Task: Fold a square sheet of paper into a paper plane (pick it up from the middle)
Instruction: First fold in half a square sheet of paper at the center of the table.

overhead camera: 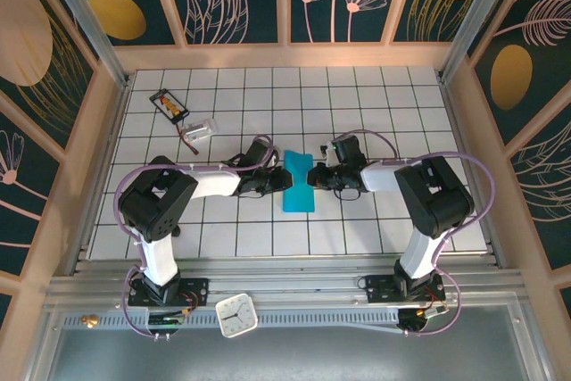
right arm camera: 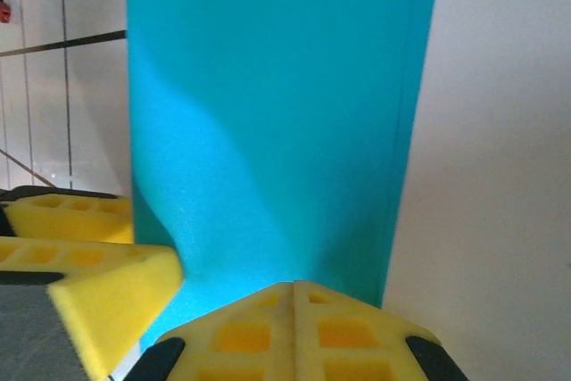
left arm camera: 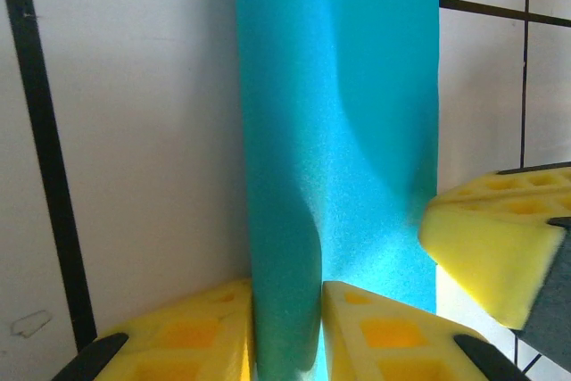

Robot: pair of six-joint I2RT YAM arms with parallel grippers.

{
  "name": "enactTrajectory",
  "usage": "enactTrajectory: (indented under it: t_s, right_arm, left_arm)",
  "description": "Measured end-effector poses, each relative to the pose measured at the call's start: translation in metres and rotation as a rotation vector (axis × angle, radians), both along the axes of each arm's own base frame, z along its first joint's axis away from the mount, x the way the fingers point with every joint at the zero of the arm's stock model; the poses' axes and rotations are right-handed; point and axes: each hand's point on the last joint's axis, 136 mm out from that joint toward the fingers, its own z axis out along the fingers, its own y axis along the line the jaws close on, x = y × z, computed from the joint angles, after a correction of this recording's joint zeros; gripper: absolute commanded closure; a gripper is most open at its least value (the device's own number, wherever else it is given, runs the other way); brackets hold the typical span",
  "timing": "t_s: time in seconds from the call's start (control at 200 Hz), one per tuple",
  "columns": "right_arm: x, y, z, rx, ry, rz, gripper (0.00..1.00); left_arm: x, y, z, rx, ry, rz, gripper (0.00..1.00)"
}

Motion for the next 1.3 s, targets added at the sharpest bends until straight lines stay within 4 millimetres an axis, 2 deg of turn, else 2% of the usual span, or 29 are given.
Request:
enactTrajectory:
  t_s: [0.32,0.641,0.856,0.946,1.176,1.296]
  right_arm:
    - [0.0,-0.001,-0.003,-0.005,0.006,-0.001,0.95]
    - [0.001,-0.001,-0.004,-0.009,0.001,-0.007,0.97]
    - [0.002,-0.001,-0.004,-0.007,-0.005,-0.007,0.97]
    - [0.002,-0.001,-0.004,-0.007,-0.005,-0.007,0.97]
    - [0.003,-0.001,-0.004,-0.008,-0.008,-0.009,0.95]
    - [0.003,-0.001,-0.004,-0.008,-0.009,-0.009,0.94]
  left_arm:
    - [0.0,0.0,0.0,0.001,0.0,0.0,0.73]
    - [-0.001,-0.006,0.006,-0.026,-0.001,-0.004,0.54]
    - [-0.004,-0.01,0.008,-0.041,0.001,-0.009,0.48]
    - [-0.005,-0.011,0.008,-0.039,-0.002,-0.012,0.5]
    - [-0.011,-0.01,0.004,-0.009,0.002,-0.016,0.64]
    - [-0.013,-0.01,0.002,-0.002,0.01,-0.021,0.68]
